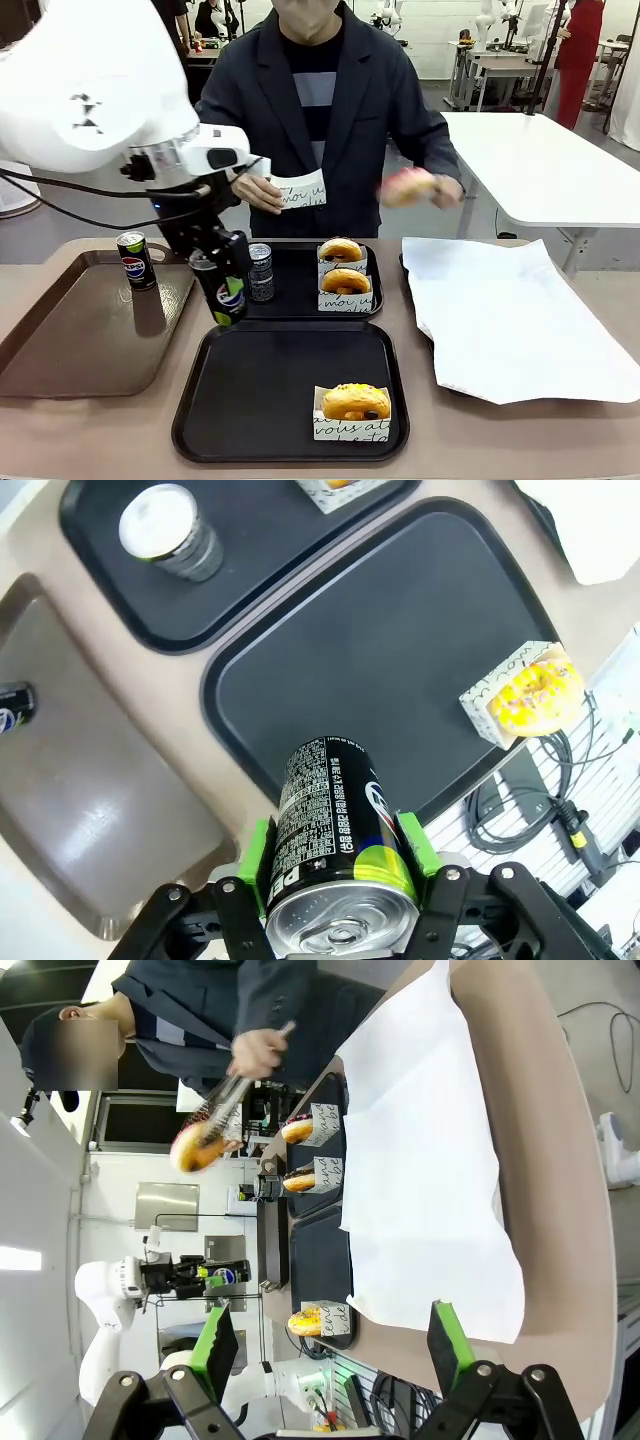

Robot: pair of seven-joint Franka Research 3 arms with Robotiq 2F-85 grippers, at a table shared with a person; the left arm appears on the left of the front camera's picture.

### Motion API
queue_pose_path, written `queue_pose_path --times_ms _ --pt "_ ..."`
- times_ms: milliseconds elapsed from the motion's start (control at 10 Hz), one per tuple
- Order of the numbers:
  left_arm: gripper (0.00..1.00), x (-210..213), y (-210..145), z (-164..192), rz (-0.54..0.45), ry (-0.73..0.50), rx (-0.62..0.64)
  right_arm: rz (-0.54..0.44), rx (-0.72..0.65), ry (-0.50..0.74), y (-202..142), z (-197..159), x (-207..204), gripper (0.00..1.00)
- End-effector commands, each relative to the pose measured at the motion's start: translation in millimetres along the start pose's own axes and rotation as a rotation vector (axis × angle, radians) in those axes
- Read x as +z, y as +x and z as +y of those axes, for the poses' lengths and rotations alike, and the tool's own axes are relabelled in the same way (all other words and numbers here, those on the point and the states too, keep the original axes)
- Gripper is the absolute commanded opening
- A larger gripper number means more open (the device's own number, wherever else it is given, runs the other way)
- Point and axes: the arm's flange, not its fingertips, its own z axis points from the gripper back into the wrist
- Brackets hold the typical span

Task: Set up donuts and drinks on trays.
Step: Pick up one Pepsi coke from the Handle tray and place it on the Flat Tray without a Pepsi coke.

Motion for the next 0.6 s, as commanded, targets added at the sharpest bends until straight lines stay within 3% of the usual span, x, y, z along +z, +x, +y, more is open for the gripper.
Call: queue_pose_path --times_ms 0,500 --pt "0.59 -5.3 22.6 -12.9 0.034 -0.016 -0.006 0.009 0.001 0.002 -0.6 0.2 1.9 1.0" --pt "0.59 -60.1 49.4 -24.2 0.116 -0.014 -0.013 0.009 0.001 0.002 -0.6 0.2 1.9 1.0"
